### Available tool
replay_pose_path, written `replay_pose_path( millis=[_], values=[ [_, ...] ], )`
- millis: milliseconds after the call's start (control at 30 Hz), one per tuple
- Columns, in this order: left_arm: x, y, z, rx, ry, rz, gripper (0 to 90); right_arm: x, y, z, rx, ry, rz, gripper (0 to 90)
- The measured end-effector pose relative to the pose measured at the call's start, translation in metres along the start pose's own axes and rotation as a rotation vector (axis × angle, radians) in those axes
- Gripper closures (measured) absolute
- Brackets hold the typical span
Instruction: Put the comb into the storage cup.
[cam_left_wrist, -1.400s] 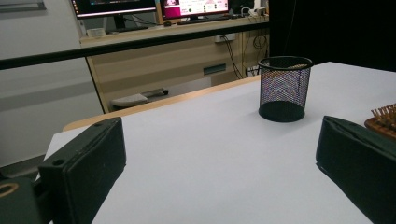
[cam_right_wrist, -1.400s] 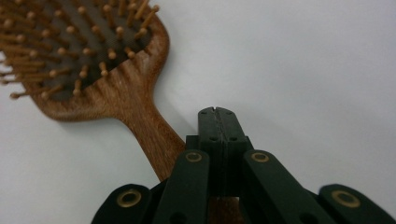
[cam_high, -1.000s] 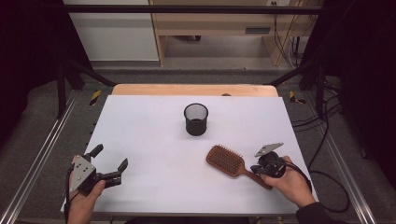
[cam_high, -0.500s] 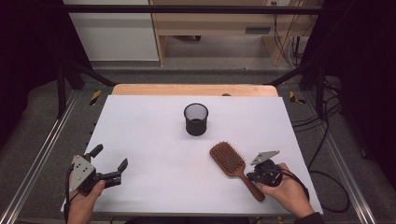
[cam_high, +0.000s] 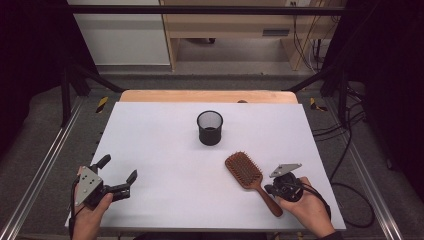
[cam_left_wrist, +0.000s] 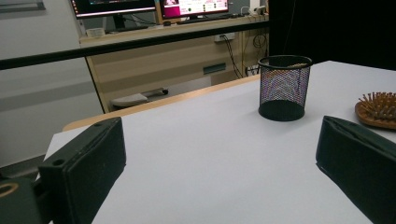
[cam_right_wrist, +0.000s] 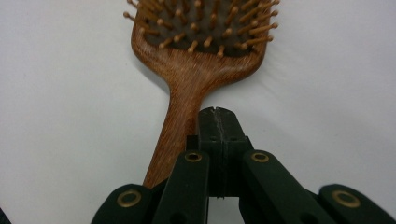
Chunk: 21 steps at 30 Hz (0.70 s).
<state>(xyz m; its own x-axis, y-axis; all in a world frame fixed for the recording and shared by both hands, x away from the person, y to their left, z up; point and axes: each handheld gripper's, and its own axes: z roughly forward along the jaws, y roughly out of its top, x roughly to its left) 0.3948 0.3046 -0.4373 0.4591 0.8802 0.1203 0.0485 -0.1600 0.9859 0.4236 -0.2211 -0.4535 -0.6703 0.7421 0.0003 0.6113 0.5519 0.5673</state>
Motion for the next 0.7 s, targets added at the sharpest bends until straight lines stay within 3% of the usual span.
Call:
replay_pose_path(
  millis=[300, 500, 700],
  values=[
    [0.000, 0.000, 0.000, 0.000, 0.000, 0.000, 2.0, 0.010, 0.003, -0.018, -0.089, -0.017, 0.037, 87.5],
    [0.000, 0.000, 0.000, -0.001, 0.001, -0.002, 2.0, 0.014, 0.007, -0.018, -0.101, -0.021, 0.044, 67.7],
    [0.000, 0.000, 0.000, 0.000, 0.000, -0.003, 2.0, 0.014, 0.011, -0.013, -0.082, -0.044, 0.057, 36.8]
  ],
)
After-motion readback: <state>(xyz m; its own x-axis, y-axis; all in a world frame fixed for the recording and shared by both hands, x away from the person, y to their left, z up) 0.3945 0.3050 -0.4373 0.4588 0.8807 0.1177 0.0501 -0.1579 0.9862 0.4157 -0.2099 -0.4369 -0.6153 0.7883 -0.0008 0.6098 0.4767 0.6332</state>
